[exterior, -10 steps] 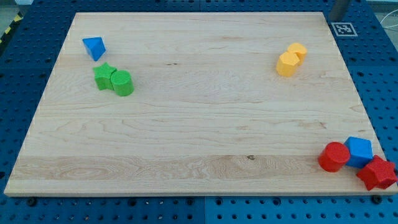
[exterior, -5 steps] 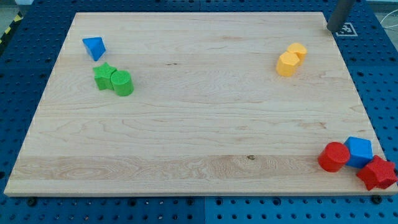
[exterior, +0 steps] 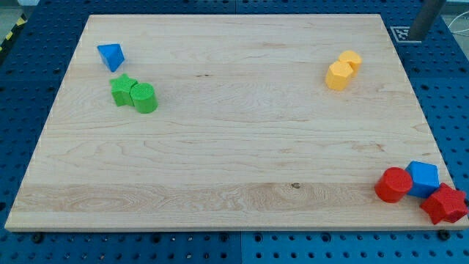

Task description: Slide your arm to the center

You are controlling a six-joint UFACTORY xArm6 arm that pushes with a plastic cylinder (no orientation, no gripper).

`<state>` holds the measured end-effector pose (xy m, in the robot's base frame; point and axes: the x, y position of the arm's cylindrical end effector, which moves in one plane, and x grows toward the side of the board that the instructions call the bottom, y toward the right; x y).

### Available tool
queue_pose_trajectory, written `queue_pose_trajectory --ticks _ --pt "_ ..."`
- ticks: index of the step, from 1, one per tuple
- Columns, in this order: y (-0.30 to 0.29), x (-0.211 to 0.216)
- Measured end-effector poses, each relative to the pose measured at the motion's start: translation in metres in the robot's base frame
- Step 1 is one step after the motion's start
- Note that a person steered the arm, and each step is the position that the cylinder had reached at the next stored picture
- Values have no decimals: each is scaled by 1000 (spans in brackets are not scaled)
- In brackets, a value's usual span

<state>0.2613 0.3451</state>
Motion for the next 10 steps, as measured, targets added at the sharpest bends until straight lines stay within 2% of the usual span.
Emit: queue_pose_trajectory --ticks 2,3,4,5,6,8,9,10 --pt "0 0" --pt "-2 -46" --pt "-3 -70" --pt "-14 -70" --pt "-48 -70" --pt "-180 -63" --pt "-218 -57" --pt "-301 -21"
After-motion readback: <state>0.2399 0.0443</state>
